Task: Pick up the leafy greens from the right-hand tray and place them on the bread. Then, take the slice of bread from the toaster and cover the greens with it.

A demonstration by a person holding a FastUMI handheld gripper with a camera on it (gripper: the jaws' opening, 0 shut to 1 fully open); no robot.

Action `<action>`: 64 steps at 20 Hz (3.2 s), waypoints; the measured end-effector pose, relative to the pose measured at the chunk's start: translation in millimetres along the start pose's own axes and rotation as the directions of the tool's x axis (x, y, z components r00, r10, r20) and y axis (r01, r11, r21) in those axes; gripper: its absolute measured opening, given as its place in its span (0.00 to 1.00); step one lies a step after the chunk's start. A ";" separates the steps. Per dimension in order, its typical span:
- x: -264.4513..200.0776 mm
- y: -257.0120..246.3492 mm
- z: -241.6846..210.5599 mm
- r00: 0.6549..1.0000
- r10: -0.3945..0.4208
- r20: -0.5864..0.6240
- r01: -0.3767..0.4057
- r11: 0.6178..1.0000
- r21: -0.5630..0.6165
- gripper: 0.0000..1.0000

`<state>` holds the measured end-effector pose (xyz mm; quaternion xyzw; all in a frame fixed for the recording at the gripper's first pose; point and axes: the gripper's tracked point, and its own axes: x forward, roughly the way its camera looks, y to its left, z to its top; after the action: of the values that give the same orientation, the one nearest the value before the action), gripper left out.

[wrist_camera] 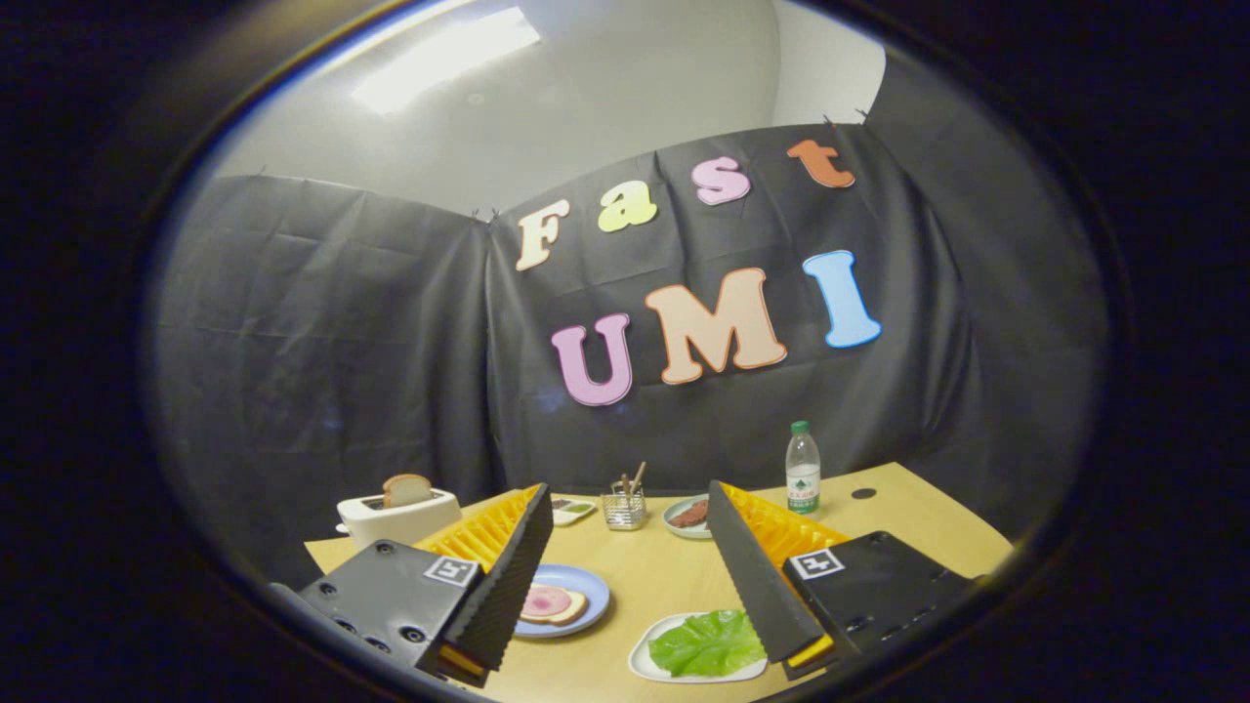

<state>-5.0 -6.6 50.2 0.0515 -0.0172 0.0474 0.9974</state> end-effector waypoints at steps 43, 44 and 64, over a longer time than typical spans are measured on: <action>3.1 -166.2 -249.6 0.655 -0.117 -0.746 0.388 0.900 0.200 0.15; 0.5 -168.0 -246.4 0.657 -0.134 -0.742 0.398 0.898 0.190 0.05; -10.8 -178.9 -215.4 0.641 -0.370 -0.673 0.357 0.919 -0.165 0.05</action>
<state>7.7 -162.3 -182.5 0.0241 0.3668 -0.1380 0.9197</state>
